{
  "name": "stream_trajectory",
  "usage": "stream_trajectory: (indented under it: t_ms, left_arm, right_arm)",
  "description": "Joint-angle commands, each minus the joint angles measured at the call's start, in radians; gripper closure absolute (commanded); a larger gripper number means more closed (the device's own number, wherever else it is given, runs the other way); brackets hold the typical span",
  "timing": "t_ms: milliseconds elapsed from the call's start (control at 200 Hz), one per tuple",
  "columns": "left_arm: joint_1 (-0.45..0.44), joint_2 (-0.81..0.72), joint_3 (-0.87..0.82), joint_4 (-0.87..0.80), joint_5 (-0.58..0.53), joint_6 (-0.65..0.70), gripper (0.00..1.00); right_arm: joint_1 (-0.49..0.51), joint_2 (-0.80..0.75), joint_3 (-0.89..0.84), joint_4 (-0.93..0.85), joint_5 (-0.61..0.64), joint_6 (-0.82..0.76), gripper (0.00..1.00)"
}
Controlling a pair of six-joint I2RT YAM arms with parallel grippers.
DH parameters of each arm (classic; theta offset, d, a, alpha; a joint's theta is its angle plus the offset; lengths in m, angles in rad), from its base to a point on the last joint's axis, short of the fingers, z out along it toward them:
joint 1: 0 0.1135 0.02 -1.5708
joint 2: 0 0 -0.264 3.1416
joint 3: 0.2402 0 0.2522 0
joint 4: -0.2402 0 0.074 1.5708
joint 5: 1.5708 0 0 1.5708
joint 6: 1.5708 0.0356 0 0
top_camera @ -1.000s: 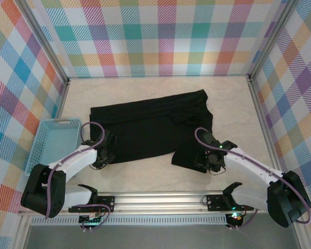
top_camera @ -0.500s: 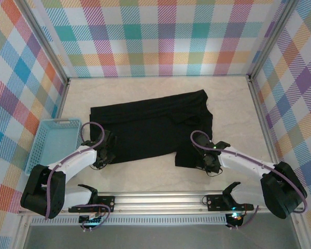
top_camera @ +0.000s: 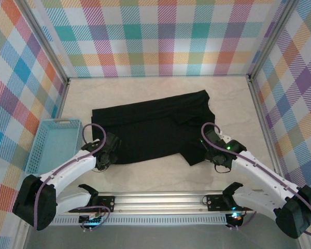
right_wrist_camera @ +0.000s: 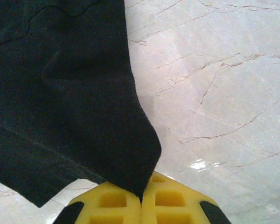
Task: Fold the inside-out t-shirt
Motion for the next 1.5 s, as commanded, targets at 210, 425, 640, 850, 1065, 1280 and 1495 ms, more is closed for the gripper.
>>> stream_trajectory:
  t_ms: [210,425,640,850,1065,1280,1495]
  left_arm:
    - [0.068,0.025,-0.026,-0.019,0.013,-0.004,0.46]
    - [0.068,0.051,-0.045,0.014,0.055,-0.013,0.64]
    - [0.008,0.019,0.0,-0.055,0.02,-0.028,0.99]
    - [-0.099,-0.049,0.064,-0.154,-0.013,-0.098,1.0]
    - [0.016,-0.005,0.206,-0.145,-0.02,0.001,1.0]
    - [0.2,0.13,0.33,-0.075,0.01,0.075,1.0]
    - [0.289,0.312,0.47,-0.026,0.008,0.103,1.0]
  right_arm:
    - [-0.016,-0.034,0.044,-0.065,0.06,-0.028,1.0]
    - [-0.022,-0.027,0.058,-0.063,0.06,-0.036,1.0]
    - [-0.044,-0.048,0.12,-0.133,0.105,-0.04,1.0]
    - [-0.052,-0.074,0.171,-0.173,0.115,-0.059,1.0]
    - [-0.098,0.109,0.317,-0.049,0.105,-0.206,1.0]
    - [-0.222,0.368,0.533,0.086,0.037,-0.359,1.0]
    - [-0.277,0.632,0.749,0.146,0.038,-0.423,1.0]
